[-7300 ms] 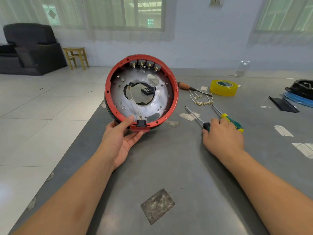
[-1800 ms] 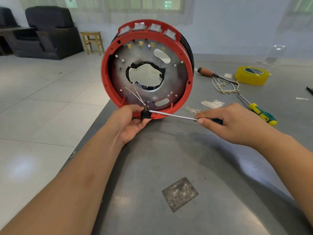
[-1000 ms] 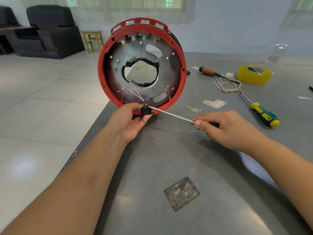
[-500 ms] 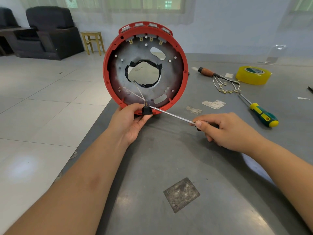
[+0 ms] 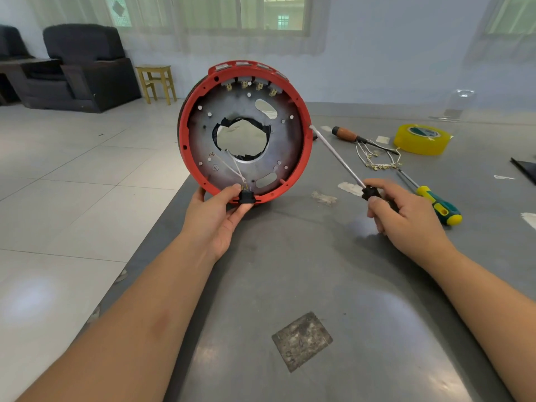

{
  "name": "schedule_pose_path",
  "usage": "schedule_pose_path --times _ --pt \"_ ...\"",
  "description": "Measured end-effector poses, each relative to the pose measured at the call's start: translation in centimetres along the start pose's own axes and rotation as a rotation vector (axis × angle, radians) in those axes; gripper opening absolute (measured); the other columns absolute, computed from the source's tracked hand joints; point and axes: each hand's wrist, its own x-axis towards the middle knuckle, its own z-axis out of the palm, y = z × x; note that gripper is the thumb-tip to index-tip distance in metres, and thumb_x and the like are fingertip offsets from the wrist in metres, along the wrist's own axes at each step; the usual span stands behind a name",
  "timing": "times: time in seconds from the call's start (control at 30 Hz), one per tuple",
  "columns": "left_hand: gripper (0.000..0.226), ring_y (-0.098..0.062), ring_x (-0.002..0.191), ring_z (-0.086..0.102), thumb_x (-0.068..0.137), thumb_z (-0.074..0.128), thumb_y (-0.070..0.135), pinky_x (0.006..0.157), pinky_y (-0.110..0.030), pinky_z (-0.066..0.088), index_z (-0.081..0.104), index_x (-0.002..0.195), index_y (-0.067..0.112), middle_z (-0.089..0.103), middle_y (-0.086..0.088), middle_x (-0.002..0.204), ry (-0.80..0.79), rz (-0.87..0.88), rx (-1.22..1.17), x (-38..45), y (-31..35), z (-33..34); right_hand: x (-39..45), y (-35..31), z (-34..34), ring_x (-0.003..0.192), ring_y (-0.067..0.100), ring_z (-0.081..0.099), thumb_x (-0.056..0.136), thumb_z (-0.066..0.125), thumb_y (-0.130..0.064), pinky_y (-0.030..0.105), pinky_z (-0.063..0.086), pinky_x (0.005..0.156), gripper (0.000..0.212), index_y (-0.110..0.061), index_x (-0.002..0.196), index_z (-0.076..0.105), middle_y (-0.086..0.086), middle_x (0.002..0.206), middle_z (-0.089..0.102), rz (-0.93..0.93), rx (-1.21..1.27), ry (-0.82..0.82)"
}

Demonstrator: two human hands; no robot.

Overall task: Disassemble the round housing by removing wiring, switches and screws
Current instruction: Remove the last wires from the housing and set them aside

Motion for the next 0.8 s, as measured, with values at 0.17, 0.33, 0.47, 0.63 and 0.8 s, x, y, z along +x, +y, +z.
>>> schedule_pose_path --times 0.17,0.33,0.47,0.63,0.8 --pt "0.054 -0.032 0.101 0.078 0.092 0.069 -0.010 0.075 -0.040 0.065 0.053 0.142 0.004 0.079 -0.015 0.109 0.013 0.011 0.004 0.2 -0.2 -0.2 0.5 0.2 0.4 0.069 0.025 0.062 0.100 0.047 -0.027 0.046 0.055 0.066 0.034 -0.037 0.132 0.053 0.005 0.079 0.067 0.062 -0.174 0.147" --pt "0.059 -0.032 0.105 0.077 0.091 0.071 -0.009 0.084 -0.045 0.065 0.051 0.145 0.005 0.078 -0.016 0.114 -0.011 0.017 0.008 0.1 -0.2 -0.3 0.7 0.5 0.3 0.085 0.033 0.064 0.101 0.046 -0.033 0.039 0.055 0.062 0.025 -0.024 0.121 0.056 0.006 0.097 0.070 0.136 -0.733 0.072" --pt "0.067 -0.031 0.101 0.078 0.090 0.074 -0.008 0.084 -0.045 0.065 0.046 0.148 0.009 0.080 -0.012 0.106 -0.019 0.038 0.035 -0.3 -0.3 -0.2 0.8 0.3 0.7 0.089 0.029 0.064 0.100 0.049 -0.033 0.033 0.049 0.058 0.021 -0.027 0.118 0.060 0.003 0.098 0.070 0.092 -0.910 0.016" --pt "0.069 -0.026 0.091 0.079 0.088 0.077 -0.006 0.082 -0.042 0.066 0.043 0.144 0.015 0.080 -0.009 0.097 -0.016 0.055 0.087 -0.7 -0.4 0.1 0.5 0.1 1.3 0.102 0.029 0.061 0.101 0.048 -0.039 0.033 0.042 0.061 0.029 -0.027 0.125 0.059 0.005 0.112 0.063 0.114 -0.917 -0.025" --pt "0.066 -0.022 0.087 0.075 0.087 0.082 0.002 0.085 -0.044 0.065 0.045 0.139 0.017 0.072 -0.012 0.098 -0.039 0.047 0.138 -1.1 -0.4 0.3 -0.1 -1.9 1.9 0.103 0.035 0.056 0.094 0.061 -0.034 0.045 0.048 0.083 0.036 -0.016 0.125 0.063 0.011 0.114 0.060 -0.110 -0.802 0.151"
